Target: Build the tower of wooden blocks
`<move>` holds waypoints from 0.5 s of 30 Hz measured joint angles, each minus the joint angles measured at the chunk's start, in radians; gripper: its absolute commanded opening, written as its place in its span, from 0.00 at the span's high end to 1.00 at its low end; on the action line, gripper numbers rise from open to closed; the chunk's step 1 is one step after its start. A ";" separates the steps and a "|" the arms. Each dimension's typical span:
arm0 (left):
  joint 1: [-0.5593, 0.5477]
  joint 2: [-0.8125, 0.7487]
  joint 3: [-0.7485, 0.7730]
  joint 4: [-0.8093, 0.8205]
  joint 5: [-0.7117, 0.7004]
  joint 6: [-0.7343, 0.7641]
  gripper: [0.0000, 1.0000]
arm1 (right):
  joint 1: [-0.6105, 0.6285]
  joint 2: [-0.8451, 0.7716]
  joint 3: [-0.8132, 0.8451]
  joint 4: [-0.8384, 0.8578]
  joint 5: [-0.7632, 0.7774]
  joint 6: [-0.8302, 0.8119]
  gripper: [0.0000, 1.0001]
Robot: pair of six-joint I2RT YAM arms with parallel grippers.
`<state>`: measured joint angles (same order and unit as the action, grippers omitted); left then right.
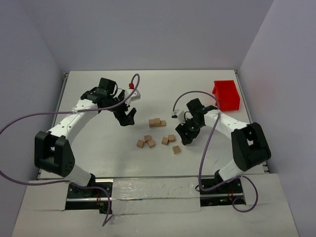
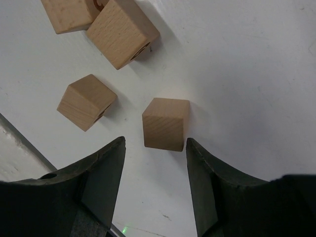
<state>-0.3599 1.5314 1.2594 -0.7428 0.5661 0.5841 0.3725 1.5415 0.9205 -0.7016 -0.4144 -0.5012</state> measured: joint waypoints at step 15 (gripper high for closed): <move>0.017 0.002 -0.027 0.030 0.007 0.000 0.01 | 0.023 0.019 0.010 0.002 0.067 -0.093 0.94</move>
<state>-0.3433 1.5330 1.2327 -0.7128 0.5727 0.5846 0.3950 1.5608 0.9302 -0.6993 -0.3476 -0.5940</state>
